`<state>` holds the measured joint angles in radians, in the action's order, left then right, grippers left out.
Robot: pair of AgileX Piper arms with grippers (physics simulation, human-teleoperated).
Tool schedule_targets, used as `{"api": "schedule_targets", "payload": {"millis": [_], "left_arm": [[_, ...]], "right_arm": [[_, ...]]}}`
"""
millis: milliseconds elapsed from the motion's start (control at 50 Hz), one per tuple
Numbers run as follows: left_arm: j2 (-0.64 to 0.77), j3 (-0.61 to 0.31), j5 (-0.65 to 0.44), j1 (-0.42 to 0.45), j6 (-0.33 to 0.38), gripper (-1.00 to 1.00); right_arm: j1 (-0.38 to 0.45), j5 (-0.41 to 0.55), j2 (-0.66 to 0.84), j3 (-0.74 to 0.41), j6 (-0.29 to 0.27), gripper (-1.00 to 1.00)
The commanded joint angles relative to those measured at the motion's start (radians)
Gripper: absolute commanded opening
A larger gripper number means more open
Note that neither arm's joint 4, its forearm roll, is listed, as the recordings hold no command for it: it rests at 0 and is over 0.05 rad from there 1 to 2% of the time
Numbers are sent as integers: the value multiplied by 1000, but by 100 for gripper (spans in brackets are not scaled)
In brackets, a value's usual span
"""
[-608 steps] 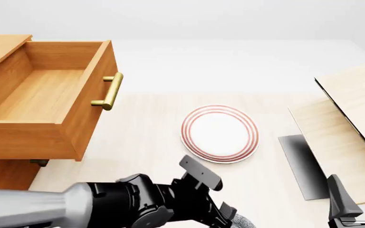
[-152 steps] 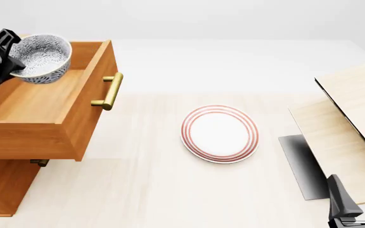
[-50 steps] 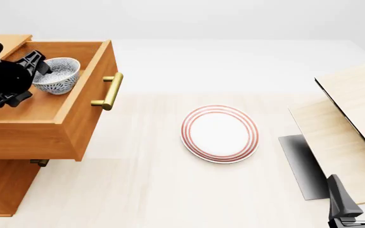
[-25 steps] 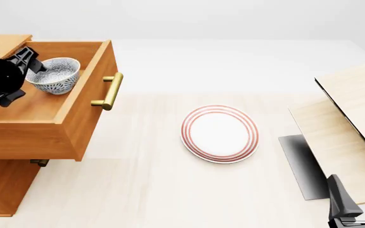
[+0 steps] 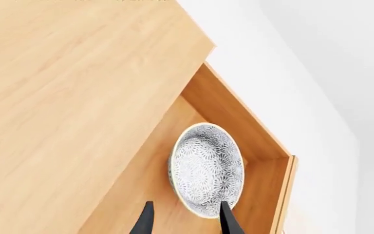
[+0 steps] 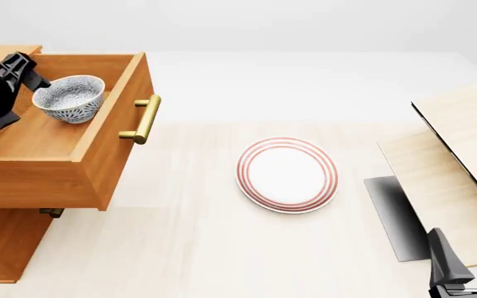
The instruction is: Open the top drawer of the cabinet and put the bowl in it.
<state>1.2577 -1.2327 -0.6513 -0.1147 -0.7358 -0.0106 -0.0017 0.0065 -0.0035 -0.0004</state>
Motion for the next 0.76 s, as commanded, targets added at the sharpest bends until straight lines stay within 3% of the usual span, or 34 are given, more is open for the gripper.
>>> {"api": "schedule_targets", "payload": {"millis": [20,460,760], "left_arm": [[-51,-13,-51,10,15,100],[-164,-54,-177,8,46,100],[-254,36,-184,2,54,100]], "right_arm": [[0,0,-1,0,0,100],[0,0,-1,0,0,100],[0,0,-1,0,0,100]]}}
